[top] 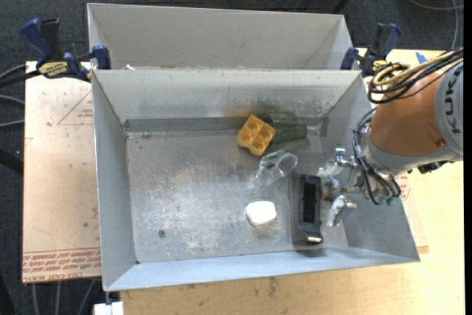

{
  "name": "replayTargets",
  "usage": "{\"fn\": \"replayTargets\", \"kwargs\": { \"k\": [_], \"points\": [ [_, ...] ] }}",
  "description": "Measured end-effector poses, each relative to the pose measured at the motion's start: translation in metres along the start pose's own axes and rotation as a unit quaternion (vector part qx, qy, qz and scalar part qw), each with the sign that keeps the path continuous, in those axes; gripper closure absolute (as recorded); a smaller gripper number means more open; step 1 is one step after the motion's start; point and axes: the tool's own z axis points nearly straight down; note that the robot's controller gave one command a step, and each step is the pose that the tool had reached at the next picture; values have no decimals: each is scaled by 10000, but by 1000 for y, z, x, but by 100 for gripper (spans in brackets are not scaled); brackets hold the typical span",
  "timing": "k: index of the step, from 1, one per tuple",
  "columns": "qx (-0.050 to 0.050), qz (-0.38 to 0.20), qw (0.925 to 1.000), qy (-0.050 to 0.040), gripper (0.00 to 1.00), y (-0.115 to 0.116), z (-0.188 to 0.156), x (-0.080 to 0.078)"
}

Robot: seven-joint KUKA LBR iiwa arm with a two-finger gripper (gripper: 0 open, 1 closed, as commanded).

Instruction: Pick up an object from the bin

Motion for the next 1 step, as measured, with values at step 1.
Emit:
{"fn": "replayTargets", "kwargs": {
  "k": [1],
  "points": [
    [4, 710, 9975, -24, 0, -6, -19, -11]
  ]
}}
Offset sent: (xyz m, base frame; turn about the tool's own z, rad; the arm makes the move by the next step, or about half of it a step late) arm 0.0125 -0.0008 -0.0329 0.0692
